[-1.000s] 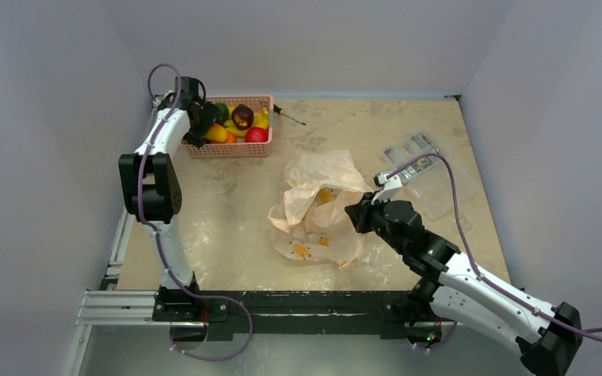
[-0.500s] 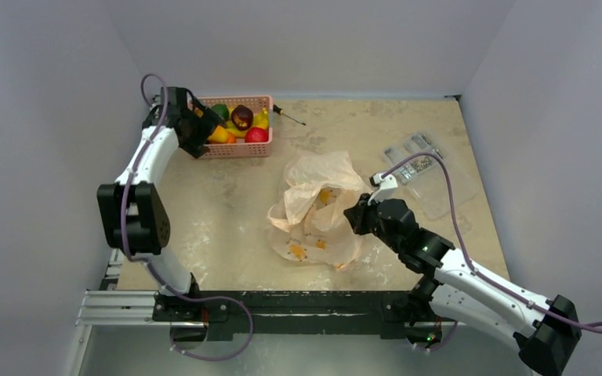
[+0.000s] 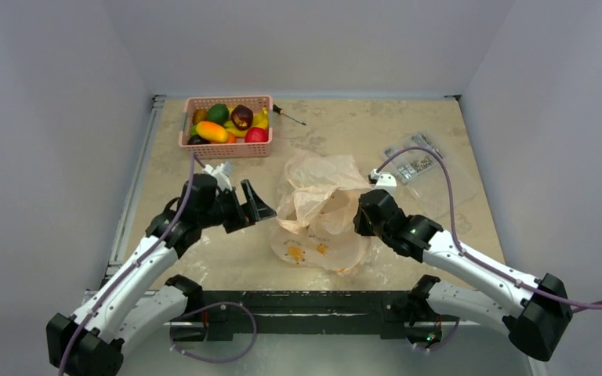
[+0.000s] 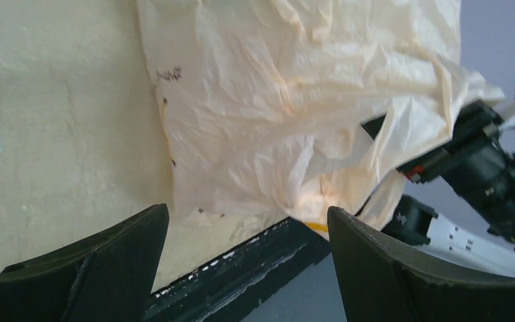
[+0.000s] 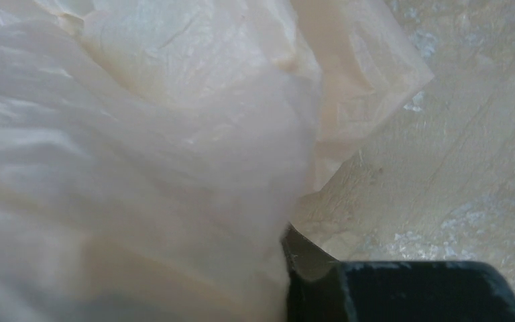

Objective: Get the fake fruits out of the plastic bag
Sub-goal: Take out the fake fruit from the plastic bag.

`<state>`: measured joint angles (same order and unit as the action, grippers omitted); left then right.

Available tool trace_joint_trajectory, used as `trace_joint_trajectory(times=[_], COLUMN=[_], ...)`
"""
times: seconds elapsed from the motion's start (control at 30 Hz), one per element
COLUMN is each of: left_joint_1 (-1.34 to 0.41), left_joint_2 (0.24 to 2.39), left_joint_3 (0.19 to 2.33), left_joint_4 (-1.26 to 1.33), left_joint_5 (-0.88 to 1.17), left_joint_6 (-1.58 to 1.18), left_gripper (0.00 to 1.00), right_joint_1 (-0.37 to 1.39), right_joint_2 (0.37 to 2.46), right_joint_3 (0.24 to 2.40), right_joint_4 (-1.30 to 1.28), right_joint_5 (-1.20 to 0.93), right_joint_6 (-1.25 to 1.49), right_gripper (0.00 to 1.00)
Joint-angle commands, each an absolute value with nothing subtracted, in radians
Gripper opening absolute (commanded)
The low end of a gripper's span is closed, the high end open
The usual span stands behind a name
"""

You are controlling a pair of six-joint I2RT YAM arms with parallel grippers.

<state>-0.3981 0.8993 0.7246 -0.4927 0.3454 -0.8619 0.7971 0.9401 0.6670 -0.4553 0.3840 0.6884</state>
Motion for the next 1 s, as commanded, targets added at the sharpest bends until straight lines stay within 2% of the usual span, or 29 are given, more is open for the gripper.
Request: trace_joint_trajectory(times=[0.0,0.2,0.43,0.53,0.67,0.77,0.97], left_joint_1=[-0.543,-0.944,-1.299,-1.325,-1.303,-1.252,-1.156], left_joint_2=[0.777,0.753,1.031,1.161,1.279,1.33,1.408], left_joint_3=[0.632,0.616,0.772,0.867,0.962,1.006,0.989], left_joint_4=[-0.389,-0.315,-0.189,-0.237,-0.244,-0.271,-0.138], left_joint_5=[0.339,0.065,-0.319,-0.438,-0.525,-0.545,-0.455], left_joint_6=[-0.946,-0.971,-0.932,-0.963,-0.927,-0.951,-0.958], left_gripper=[0.87,0.86,0.82,0.75,0.56,0.45,0.26], right_joint_1=[0.794,0.794,0.795,0.795,0.795,0.795,0.795], right_joint_2=[0.965,0.942,0.92,0.908,0.88,0.852,0.824], right_joint_3=[0.669,0.633,0.628,0.622,0.606,0.59,0.58], right_joint_4=[-0.557,-0.511,-0.495,-0.498,-0.499,-0.497,-0.472], right_joint_5=[0.389,0.304,0.261,0.247,0.238,0.244,0.225], right_joint_6=[0.778,0.772,0.766,0.767,0.768,0.766,0.716], right_gripper=[0.18,0.24,0.25,0.23,0.2,0.19,0.13])
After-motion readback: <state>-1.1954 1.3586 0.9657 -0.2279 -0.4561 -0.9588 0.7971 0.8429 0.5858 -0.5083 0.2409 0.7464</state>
